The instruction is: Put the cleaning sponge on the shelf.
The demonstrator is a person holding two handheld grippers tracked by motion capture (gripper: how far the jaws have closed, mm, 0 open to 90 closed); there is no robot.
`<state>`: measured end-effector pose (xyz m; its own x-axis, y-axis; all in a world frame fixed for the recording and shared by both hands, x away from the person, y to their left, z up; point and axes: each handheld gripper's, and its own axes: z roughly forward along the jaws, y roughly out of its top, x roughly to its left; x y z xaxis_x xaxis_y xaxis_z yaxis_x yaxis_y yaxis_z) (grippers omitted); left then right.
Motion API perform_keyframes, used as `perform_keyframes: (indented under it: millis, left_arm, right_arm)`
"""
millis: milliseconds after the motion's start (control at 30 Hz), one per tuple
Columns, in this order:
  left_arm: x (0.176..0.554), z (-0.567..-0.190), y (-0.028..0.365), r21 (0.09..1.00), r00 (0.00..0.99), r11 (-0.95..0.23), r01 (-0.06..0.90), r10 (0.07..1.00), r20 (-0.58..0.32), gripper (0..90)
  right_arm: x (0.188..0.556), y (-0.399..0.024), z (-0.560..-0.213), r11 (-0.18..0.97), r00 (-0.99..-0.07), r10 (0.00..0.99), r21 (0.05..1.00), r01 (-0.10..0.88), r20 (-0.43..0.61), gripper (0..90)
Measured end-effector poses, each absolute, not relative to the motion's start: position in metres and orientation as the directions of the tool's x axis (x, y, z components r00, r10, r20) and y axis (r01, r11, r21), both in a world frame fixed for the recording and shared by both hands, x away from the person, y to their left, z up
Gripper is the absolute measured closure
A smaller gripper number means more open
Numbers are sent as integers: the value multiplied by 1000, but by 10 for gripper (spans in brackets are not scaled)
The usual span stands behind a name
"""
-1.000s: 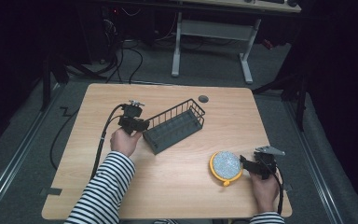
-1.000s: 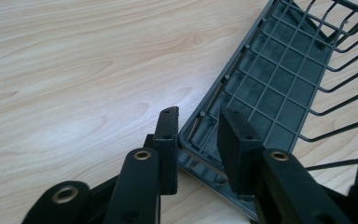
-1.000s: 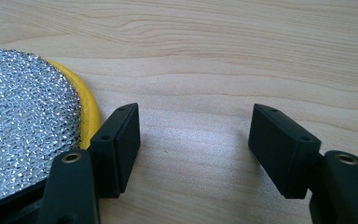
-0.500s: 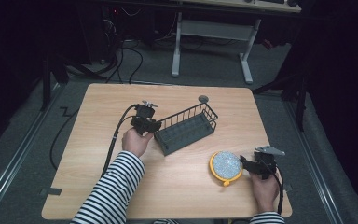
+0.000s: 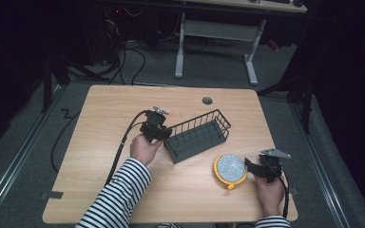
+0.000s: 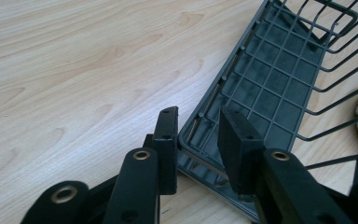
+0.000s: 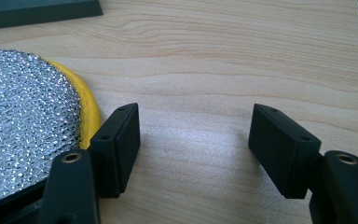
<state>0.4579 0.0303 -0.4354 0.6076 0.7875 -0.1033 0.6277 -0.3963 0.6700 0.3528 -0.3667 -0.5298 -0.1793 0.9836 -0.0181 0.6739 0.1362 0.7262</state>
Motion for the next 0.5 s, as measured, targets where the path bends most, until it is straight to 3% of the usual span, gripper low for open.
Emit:
perform_keyframes:
  millis: [233, 367, 500]
  left_arm:
    - [457, -436, 30, 674, 608, -390, 628, 786, -111, 674]
    - [455, -432, 32, 698, 607, -373, 612, 787, -111, 461]
    - [454, -424, 41, 718, 601, -348, 603, 790, -122, 382]
  right_arm:
    - [353, -367, -530, 135, -179, 984, 726, 675, -17, 341]
    - [353, -367, -530, 135, -179, 984, 726, 675, -17, 341]
    - [353, -367, -530, 135, -179, 984, 726, 675, -17, 341]
